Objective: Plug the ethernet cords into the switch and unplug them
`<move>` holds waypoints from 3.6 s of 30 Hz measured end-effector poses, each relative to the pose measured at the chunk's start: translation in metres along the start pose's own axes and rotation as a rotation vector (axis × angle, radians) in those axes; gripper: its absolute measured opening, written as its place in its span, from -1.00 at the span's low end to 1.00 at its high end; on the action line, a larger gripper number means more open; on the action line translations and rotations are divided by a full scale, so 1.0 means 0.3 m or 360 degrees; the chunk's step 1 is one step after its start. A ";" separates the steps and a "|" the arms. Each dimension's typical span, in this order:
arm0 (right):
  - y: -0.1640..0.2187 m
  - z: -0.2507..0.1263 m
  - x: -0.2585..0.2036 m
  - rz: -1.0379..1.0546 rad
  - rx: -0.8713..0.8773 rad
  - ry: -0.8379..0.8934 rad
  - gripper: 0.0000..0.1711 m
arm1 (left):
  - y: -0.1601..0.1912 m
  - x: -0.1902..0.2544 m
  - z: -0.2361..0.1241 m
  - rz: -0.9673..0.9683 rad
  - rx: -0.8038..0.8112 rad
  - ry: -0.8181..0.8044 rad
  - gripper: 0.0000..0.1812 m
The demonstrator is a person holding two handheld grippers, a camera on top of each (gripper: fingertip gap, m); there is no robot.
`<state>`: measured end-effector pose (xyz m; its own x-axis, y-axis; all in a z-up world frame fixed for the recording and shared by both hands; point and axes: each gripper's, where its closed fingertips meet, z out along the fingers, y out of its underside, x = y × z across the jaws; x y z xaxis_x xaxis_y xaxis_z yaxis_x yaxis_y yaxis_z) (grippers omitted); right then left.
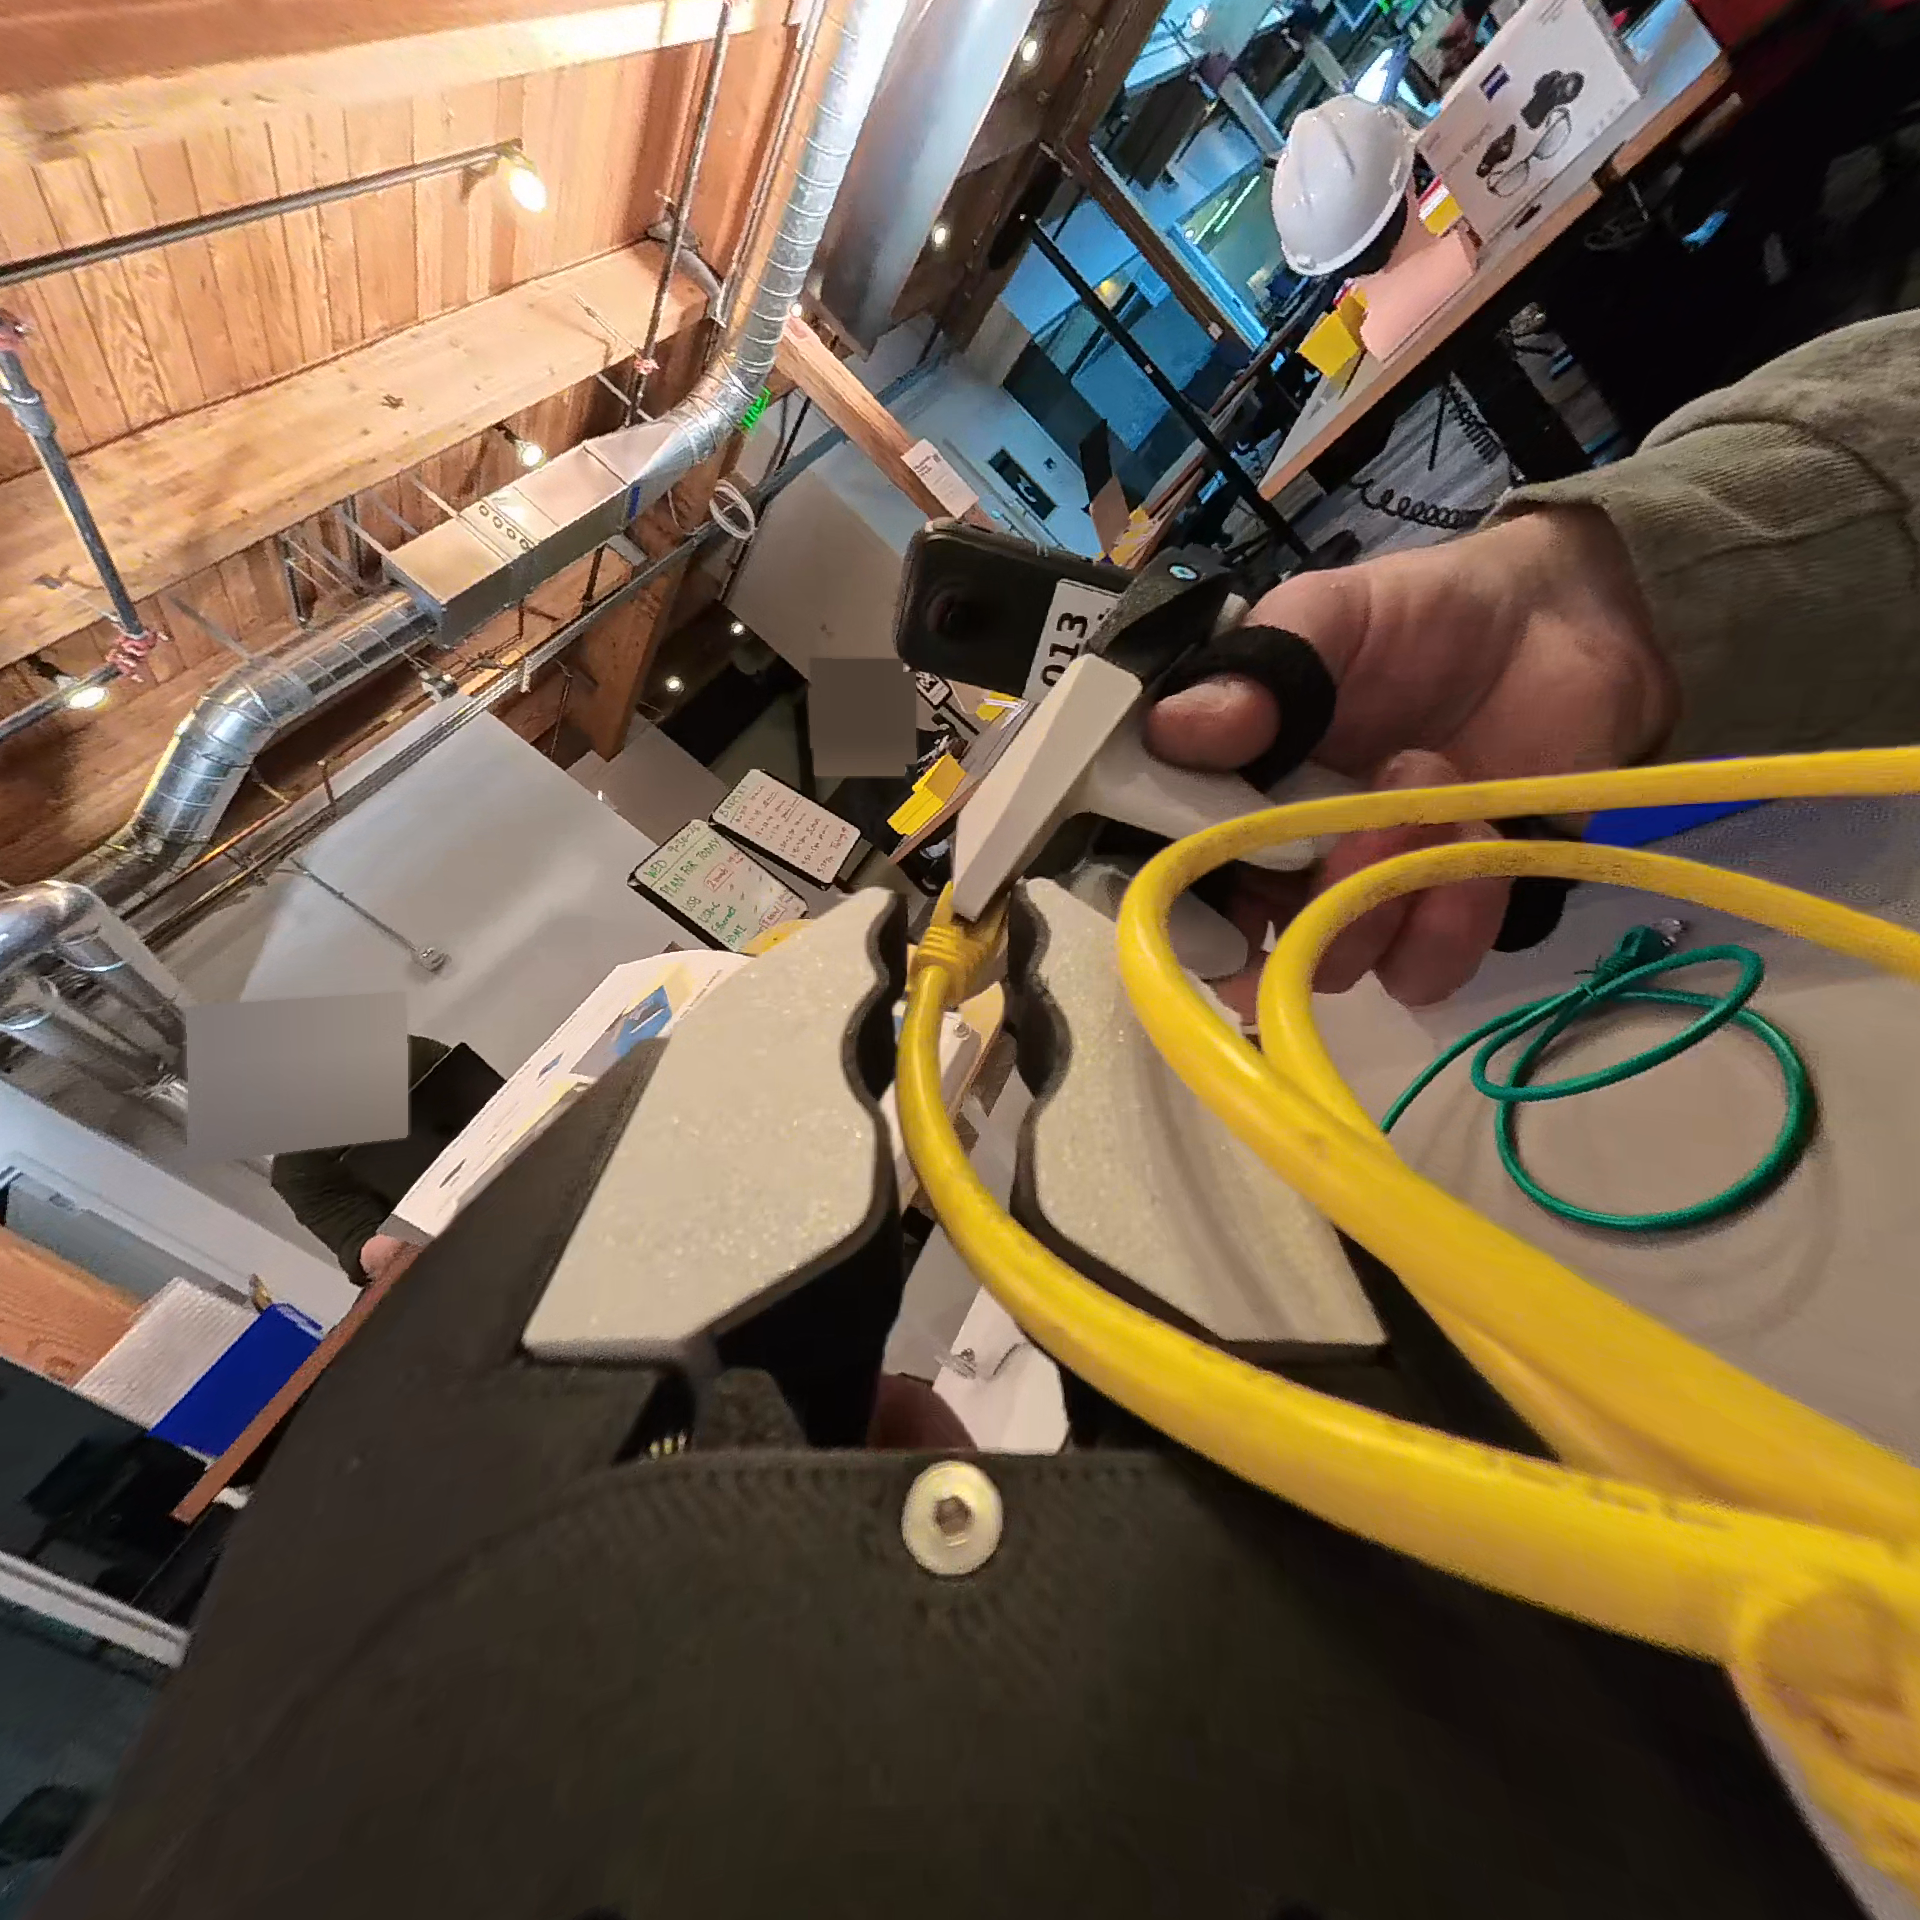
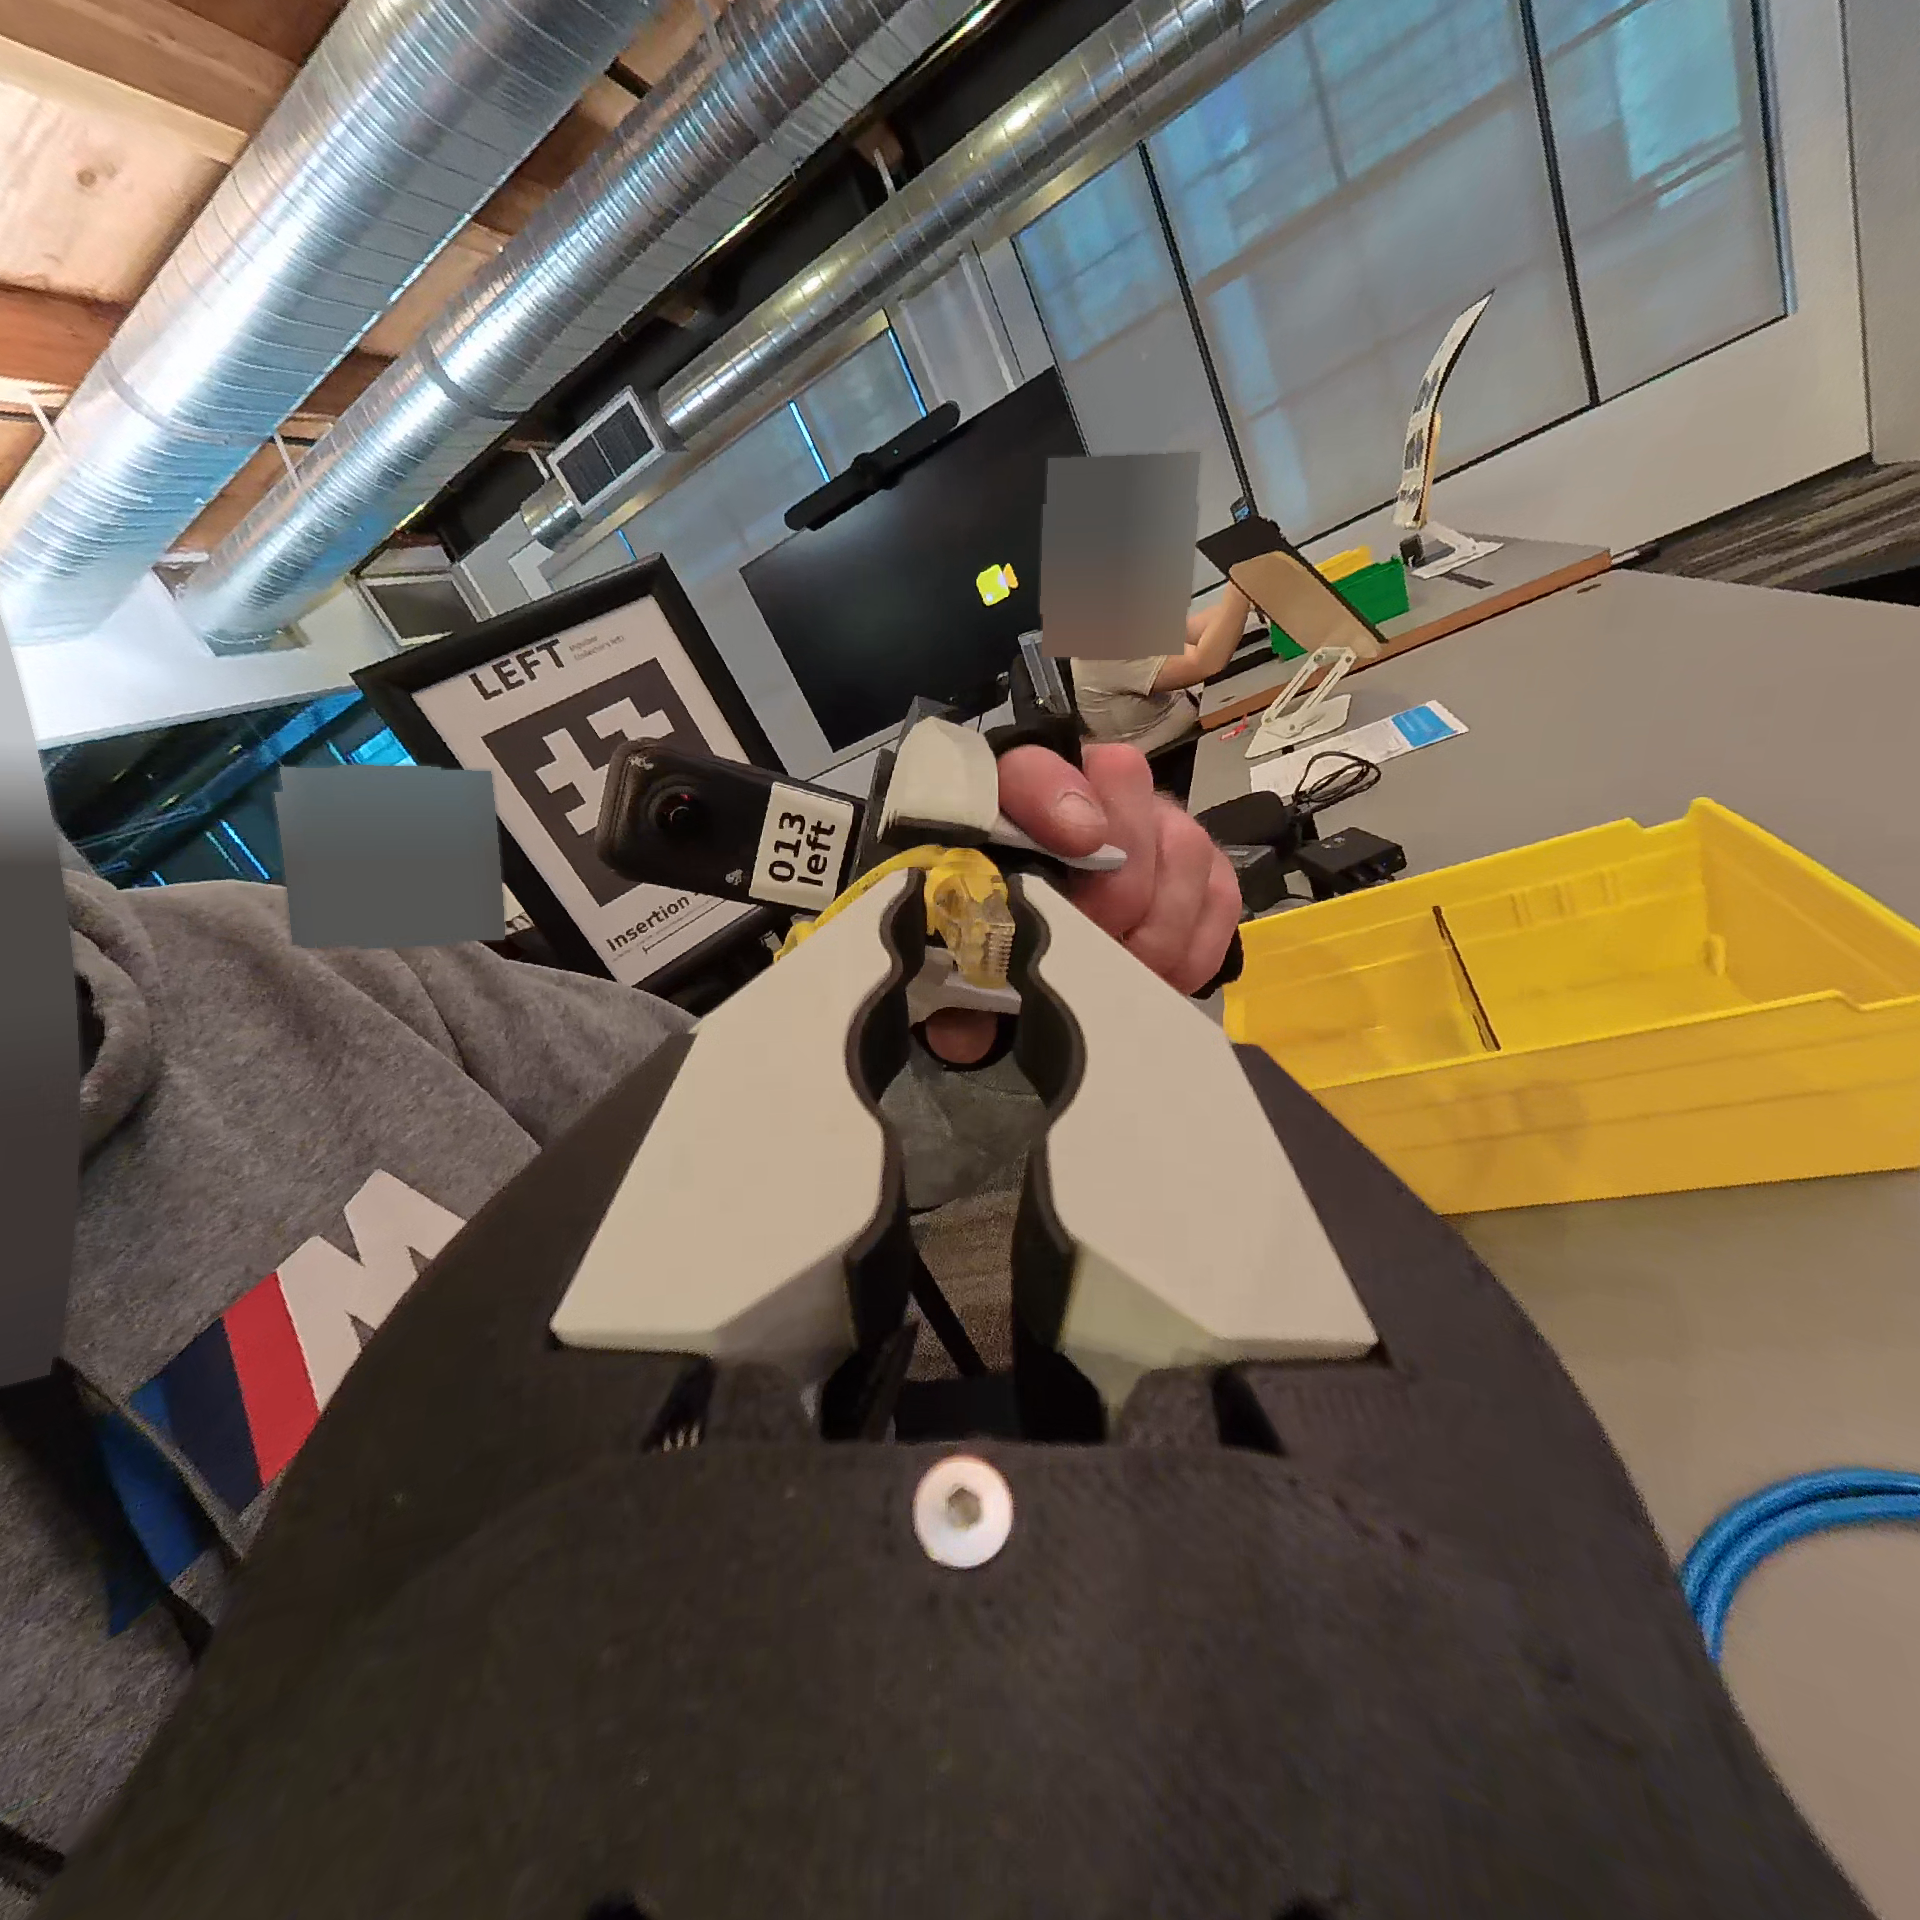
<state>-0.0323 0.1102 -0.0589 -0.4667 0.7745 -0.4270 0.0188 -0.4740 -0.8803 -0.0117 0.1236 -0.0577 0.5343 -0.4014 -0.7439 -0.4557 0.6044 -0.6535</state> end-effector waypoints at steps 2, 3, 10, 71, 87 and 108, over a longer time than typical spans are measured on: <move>0.008 -0.003 -0.002 0.0003 -0.0032 -0.0008 -0.88 | 0.002 0.009 -0.001 -0.0005 -0.0011 0.0040 -0.81; 0.011 -0.004 -0.003 0.0006 -0.0045 -0.0014 -0.88 | 0.001 0.012 -0.003 -0.0002 -0.0015 0.0052 -0.81; 0.023 -0.010 -0.014 0.0053 -0.0094 -0.0060 -0.87 | -0.005 0.029 -0.005 0.0041 -0.0035 0.0095 -0.85; 0.012 -0.071 0.023 0.0153 0.0036 -0.0161 -0.90 | 0.005 0.016 0.004 -0.0163 0.0086 0.0021 -0.88; -0.015 -0.073 0.014 0.0263 0.0233 -0.0336 -0.85 | -0.022 0.001 -0.005 0.0230 0.0002 -0.0083 -0.86; -0.013 -0.083 0.030 0.0194 0.0190 -0.0244 -0.93 | 0.025 0.015 0.013 0.0229 -0.0066 -0.0081 -0.83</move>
<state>-0.0145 0.1295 -0.0644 -0.5962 0.6401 -0.4846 -0.0172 -0.6137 -0.7894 -0.0098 0.1291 -0.0654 0.4964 -0.2767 -0.8228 -0.5586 0.6237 -0.5467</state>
